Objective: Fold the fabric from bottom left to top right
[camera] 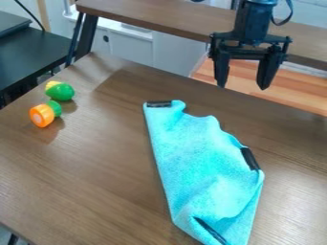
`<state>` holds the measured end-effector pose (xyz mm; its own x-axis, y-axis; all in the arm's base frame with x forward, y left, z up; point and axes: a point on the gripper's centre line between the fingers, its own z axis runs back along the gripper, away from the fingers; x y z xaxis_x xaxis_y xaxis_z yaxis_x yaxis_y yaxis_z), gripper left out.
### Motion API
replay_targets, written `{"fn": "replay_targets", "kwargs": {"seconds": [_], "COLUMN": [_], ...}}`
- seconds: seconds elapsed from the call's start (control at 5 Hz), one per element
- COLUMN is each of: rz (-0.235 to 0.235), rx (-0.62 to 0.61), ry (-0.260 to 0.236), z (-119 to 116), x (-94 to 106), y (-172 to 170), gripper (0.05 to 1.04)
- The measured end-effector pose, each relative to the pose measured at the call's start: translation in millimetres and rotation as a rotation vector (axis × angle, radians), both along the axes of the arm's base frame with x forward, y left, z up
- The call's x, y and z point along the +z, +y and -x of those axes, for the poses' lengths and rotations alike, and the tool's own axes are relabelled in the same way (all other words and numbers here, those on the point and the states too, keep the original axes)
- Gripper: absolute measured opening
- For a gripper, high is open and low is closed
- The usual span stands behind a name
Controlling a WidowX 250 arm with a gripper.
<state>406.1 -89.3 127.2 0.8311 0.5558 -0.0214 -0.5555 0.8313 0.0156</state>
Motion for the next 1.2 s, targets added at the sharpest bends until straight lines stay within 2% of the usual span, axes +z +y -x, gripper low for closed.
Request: {"fn": "replay_targets", "kwargs": {"seconds": [0.2, 0.6, 1.0, 1.2], "rz": [-0.011, -0.114, -0.209, -0.250], "rx": [0.002, -0.047, -0.058, -0.059], "ry": [0.051, 0.054, -0.008, -0.045], "z": [2, 1, 5, 13], "x": [-19.8, -56.6, -77.2, -90.9], "y": [0, -10, -20, -36], "gripper": [0.999, 0.999, 0.999, 0.999]}}
